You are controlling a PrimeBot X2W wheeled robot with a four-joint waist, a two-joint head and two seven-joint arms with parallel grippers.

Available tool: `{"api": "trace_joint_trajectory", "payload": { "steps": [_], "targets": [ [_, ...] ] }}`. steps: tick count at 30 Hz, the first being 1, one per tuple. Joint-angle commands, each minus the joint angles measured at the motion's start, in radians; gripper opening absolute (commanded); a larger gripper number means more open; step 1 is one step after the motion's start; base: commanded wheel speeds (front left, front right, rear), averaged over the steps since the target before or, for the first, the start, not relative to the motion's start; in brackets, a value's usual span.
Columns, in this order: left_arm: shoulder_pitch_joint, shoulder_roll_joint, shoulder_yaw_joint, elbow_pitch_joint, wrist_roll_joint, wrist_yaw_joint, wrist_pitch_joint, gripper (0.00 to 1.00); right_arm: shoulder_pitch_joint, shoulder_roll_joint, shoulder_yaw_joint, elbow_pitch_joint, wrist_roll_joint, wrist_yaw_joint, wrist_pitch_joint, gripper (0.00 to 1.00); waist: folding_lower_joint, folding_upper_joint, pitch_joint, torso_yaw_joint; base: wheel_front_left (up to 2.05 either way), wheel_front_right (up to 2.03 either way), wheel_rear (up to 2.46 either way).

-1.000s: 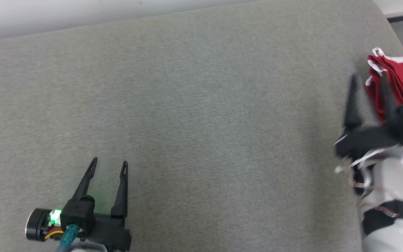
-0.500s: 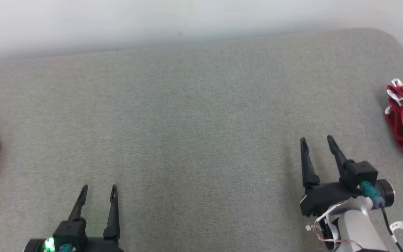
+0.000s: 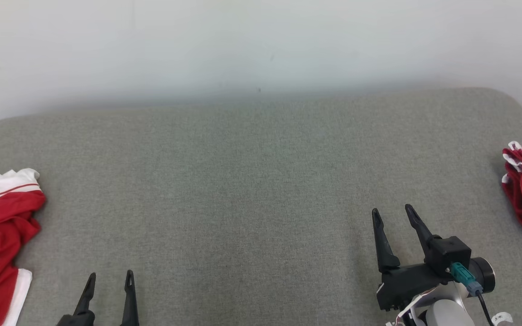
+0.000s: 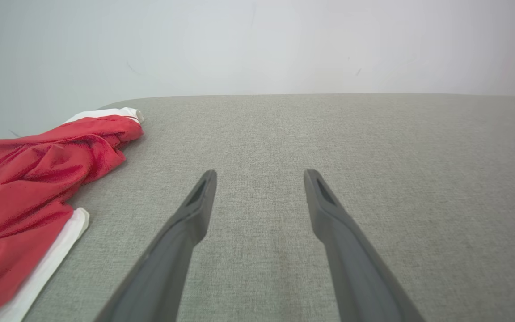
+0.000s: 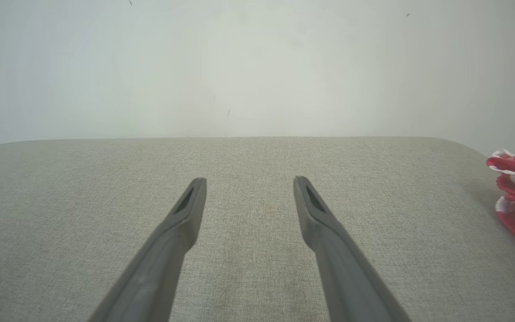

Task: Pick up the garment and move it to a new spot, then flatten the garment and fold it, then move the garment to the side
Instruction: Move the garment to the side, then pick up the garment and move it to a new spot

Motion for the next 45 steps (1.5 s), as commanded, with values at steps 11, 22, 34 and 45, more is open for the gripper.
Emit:
{"api": "trace_joint_trajectory", "payload": {
  "steps": [11, 22, 34, 45],
  "targets": [
    [0.031, -0.004, 0.043, -0.014, 0.005, -0.009, -0.003, 1.0, 0.046, 0.004, 0.024, -0.019, 0.046, 0.001, 0.0, 1.0, 0.0002, 0.0001, -0.049, 0.024, 0.0, 0.0, 0.0],
    [0.036, -0.005, 0.035, -0.017, -0.007, -0.007, -0.003, 1.0, 0.056, 0.004, 0.015, -0.011, 0.046, 0.001, 0.0, 1.0, 0.0002, 0.0001, -0.046, 0.065, 0.0, 0.0, 0.0],
    [0.039, -0.005, 0.043, -0.021, -0.017, 0.01, -0.003, 1.0, 0.063, 0.004, 0.038, -0.005, 0.045, 0.001, 0.0, 1.0, 0.0002, 0.0001, -0.031, 0.212, 0.0, 0.0, 0.0],
    [0.053, -0.005, 0.08, -0.021, -0.034, 0.019, -0.003, 1.0, 0.057, 0.004, 0.064, -0.012, 0.041, 0.001, 0.0, 1.0, 0.0002, 0.0001, -0.015, 0.412, 0.0, 0.0, 0.0]
  ]
}}
